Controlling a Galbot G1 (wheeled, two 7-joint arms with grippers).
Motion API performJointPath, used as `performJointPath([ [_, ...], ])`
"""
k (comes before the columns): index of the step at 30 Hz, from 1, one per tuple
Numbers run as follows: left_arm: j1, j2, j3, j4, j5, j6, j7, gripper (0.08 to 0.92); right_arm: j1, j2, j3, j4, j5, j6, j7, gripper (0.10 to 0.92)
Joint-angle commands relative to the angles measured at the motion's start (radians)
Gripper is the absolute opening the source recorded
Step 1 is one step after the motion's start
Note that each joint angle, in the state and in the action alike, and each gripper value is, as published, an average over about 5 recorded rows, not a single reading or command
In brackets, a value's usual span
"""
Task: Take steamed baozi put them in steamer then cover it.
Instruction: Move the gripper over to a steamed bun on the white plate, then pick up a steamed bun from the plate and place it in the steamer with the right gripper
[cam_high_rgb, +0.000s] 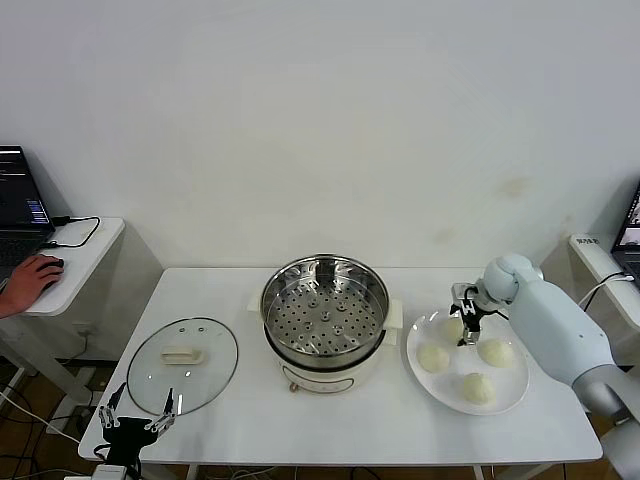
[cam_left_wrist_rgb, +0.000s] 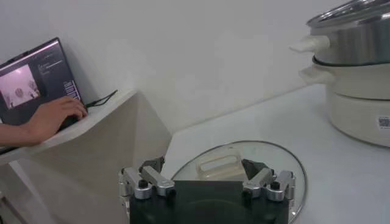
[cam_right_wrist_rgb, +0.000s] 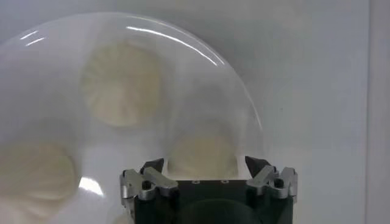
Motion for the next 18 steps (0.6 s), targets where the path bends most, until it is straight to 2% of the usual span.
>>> performJointPath([
  [1, 0.000, 0.000, 0.000, 0.001, 0.000, 0.001, -0.001, 0.823, 0.000, -0.005, 0.009, -0.003, 0.003, -0.003, 0.003, 0.722],
  [10, -0.001, 0.000, 0.001, 0.001, 0.001, 0.000, -0.001, 0.823, 0.015, -0.047, 0.011, 0.041, 0.050, -0.023, -0.014, 0.659],
  [18, -0.006, -0.003, 0.012, -0.001, 0.006, 0.000, -0.007, 0.823, 0.105, -0.120, -0.065, 0.156, 0.189, -0.068, -0.062, 0.632],
])
